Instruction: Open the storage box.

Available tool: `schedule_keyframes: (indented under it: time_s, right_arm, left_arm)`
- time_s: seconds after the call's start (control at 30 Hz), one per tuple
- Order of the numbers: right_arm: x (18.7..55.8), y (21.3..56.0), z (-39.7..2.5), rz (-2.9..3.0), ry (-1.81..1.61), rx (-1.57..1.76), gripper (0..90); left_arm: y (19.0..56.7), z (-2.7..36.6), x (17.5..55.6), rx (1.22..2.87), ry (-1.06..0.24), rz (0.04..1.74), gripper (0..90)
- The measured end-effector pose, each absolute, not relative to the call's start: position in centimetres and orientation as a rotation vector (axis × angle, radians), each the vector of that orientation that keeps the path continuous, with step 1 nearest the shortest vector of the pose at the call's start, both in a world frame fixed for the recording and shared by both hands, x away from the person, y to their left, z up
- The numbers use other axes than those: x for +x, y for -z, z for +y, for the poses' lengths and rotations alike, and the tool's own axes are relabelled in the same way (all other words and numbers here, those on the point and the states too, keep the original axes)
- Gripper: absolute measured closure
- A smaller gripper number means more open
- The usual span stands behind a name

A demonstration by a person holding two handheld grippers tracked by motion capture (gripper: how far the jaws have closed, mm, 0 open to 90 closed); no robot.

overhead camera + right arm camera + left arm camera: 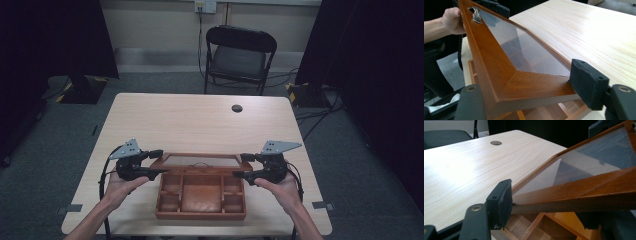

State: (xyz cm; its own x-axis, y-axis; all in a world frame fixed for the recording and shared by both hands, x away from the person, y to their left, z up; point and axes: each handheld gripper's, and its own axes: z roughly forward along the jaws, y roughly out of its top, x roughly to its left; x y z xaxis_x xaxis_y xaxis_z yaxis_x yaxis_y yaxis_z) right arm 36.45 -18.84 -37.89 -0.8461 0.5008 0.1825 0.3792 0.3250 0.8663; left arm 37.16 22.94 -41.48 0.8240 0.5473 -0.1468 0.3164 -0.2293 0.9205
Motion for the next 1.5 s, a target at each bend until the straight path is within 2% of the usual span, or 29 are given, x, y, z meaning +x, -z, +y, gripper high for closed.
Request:
schedule_keyframes:
  time_s: [0.13, 0.27, 0.37, 0.5, 0.83, 1.2, 1.5]
  right_arm:
    - [36.7, 37.5, -18.9, 2.442, -1.577, 0.822, 37.3]
    - [37.0, 37.2, -19.0, 2.414, -1.611, 0.845, 39.1]
    - [37.2, 37.2, -19.1, 2.397, -1.632, 0.851, 41.1]
    - [37.4, 37.2, -19.1, 2.393, -1.65, 0.851, 42.2]
    - [38.2, 36.7, -19.1, 2.358, -1.67, 0.862, 44.8]
    - [39.5, 36.5, -19.0, 2.333, -1.683, 0.881, 44.8]
    - [40.7, 37.2, -19.2, 2.325, -1.666, 0.907, 39.9]
  left_arm:
    - [40.9, 22.8, 37.4, 1.837, -0.265, 0.646, 36.6]
    - [40.8, 22.8, 37.7, 1.826, -0.273, 0.643, 37.1]
    - [40.8, 22.8, 37.8, 1.826, -0.269, 0.633, 40.7]
    - [40.8, 22.6, 38.0, 1.825, -0.27, 0.649, 44.7]
    - [40.1, 22.4, 38.6, 1.823, -0.277, 0.67, 46.7]
    - [39.8, 22.2, 39.5, 1.797, -0.275, 0.695, 48.1]
    - [39.5, 22.2, 40.3, 1.791, -0.281, 0.722, 49.2]
